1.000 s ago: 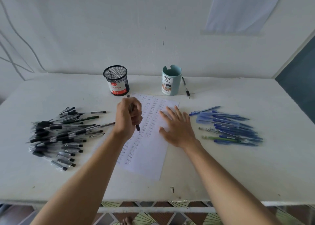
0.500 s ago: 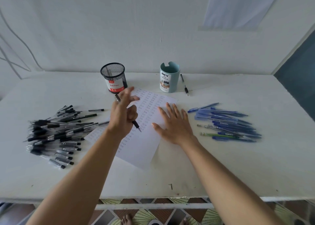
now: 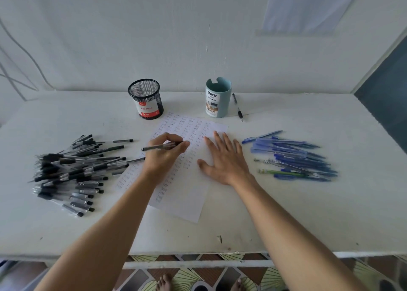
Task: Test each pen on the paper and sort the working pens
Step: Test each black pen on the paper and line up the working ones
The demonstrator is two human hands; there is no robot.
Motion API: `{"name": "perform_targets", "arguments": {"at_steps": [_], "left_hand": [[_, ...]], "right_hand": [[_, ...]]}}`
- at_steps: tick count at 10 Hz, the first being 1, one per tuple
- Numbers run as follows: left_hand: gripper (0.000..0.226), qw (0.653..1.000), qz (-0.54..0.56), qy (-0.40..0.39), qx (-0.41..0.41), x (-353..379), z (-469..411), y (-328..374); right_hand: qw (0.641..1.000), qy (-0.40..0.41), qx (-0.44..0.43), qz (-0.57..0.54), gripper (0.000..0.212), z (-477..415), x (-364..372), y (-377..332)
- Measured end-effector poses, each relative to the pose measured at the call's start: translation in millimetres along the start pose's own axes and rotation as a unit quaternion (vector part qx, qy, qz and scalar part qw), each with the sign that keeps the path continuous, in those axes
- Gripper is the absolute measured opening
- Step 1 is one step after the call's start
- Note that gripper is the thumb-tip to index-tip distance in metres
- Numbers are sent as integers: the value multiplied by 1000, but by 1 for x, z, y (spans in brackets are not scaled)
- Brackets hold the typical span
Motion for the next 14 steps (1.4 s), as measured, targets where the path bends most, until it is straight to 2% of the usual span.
{"name": "perform_targets", "arguments": {"at_steps": [1,3,5,7,8,14], "left_hand": [[18,998,-66,13,0,0,2,3],[28,993,-108,45,4,-3,5,2],[37,983,-178,40,19,1,4,5],[38,978,-204,27,17,2,-1,-2],[33,975,-220,13,41,4,-1,0],[39,974,-219,16,47,6,-3,-2]], "right_hand": [[1000,5,1,2,79,0,0,0],[1000,5,2,-3,79,0,1,1],[1000,5,3,-1,79,0,1,0],[1000,6,4,-2,79,0,0,0],[1000,6,3,-2,79,0,-1,0],[1000,13,4,-5,79,0,0,-1]]}}
Point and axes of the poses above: each hand's wrist, its own z-axis away from the middle knuckle, its own x-axis out of the palm, y = z × x, the point moved 6 cm from there along -z, towards the middle knuckle, and after that the axes turned 3 degrees about -x, right-handed, at the moved point
